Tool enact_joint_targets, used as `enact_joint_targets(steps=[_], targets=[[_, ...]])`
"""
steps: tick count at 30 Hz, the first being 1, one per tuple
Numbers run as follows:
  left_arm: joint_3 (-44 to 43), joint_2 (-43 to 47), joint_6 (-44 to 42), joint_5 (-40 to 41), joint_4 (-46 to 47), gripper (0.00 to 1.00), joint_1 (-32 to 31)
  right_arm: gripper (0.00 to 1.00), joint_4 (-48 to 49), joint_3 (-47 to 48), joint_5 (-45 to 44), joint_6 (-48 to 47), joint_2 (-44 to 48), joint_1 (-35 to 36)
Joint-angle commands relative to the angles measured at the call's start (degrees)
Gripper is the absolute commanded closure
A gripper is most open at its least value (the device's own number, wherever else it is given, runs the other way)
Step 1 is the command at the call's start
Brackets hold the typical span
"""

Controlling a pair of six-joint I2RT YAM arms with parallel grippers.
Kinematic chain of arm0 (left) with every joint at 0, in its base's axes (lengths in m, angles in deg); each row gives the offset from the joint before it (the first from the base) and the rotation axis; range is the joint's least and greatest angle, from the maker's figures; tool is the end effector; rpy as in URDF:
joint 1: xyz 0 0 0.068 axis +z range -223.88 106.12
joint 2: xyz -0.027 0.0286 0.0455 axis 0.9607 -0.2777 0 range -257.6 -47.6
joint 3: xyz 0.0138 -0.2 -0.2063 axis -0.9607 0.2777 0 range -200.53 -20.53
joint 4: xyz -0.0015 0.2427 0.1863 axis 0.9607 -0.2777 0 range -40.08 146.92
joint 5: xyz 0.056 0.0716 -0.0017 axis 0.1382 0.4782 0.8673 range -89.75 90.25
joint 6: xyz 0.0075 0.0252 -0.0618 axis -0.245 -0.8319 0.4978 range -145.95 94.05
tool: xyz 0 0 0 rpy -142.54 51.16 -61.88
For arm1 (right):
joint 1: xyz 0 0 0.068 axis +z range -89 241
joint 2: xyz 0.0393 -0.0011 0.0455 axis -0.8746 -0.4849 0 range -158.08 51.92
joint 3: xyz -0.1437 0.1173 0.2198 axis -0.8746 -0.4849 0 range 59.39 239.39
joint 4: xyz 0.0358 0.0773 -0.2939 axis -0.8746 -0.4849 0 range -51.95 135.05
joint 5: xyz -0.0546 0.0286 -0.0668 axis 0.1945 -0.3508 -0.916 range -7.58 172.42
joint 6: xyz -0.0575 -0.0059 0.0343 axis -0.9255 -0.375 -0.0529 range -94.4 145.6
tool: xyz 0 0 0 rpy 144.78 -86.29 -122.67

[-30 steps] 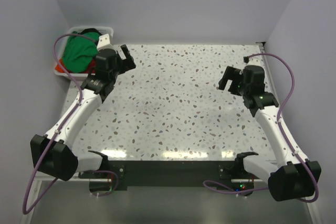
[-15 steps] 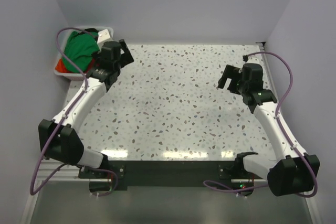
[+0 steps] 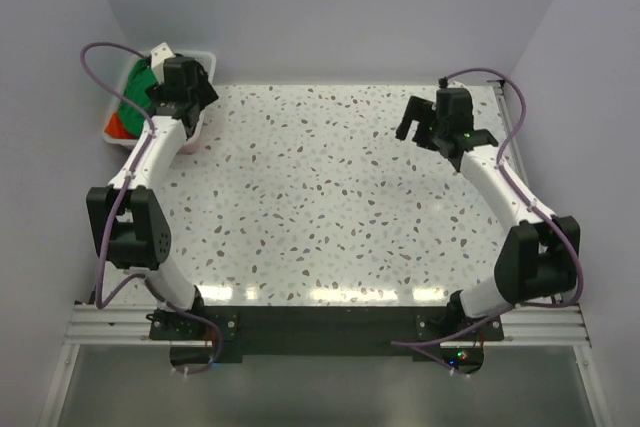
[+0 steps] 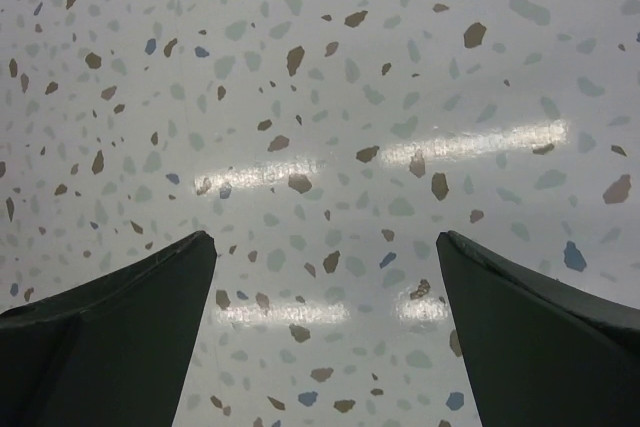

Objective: Fold and stack the t-shirts
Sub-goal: Grab the tshirt from the pile

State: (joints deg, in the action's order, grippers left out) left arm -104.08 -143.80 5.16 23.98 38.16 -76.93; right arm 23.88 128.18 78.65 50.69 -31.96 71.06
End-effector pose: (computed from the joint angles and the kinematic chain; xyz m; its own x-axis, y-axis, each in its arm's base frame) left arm 0.4536 -0.0026 0.3216 -0.2936 -0.4580 -0.8390 -0.5208 0.8127 -0.2613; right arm 0.3852 0.0647 0.2977 -0.5791 0.3268 -0.7468 0.1362 0.9420 0.3067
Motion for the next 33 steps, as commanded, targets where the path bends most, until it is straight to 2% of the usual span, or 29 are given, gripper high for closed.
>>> enact_joint_targets(steps=[1,8,13,17,24,33], targets=[[-5.4,-4.2,0.8,-4.3,3.0,0.15,4.4,0.03,4.9,6.0,0.1,0.8,-5.6,1.9],[-10.6,-12.1,3.6,-6.1,6.1,0.17,7.8,0.03,8.6,7.1,1.7,1.6,-11.9,3.5],[-11.2,-16.4,6.2,-4.9,8.5,0.19,9.1,0.03,9.6,7.4,1.2,1.3,-13.6,3.5],[-11.3,-17.9,8.3,-1.1,9.3,0.21,9.3,0.03,9.3,8.1,0.8,0.8,-13.9,3.5],[-11.0,-19.3,9.2,1.1,12.8,0.24,9.9,0.04,9.3,8.5,0.8,0.6,-14.5,3.5],[-15.2,-23.2,9.8,4.1,10.9,0.27,10.4,0.04,9.1,9.2,0.3,0.4,-16.1,3.5]])
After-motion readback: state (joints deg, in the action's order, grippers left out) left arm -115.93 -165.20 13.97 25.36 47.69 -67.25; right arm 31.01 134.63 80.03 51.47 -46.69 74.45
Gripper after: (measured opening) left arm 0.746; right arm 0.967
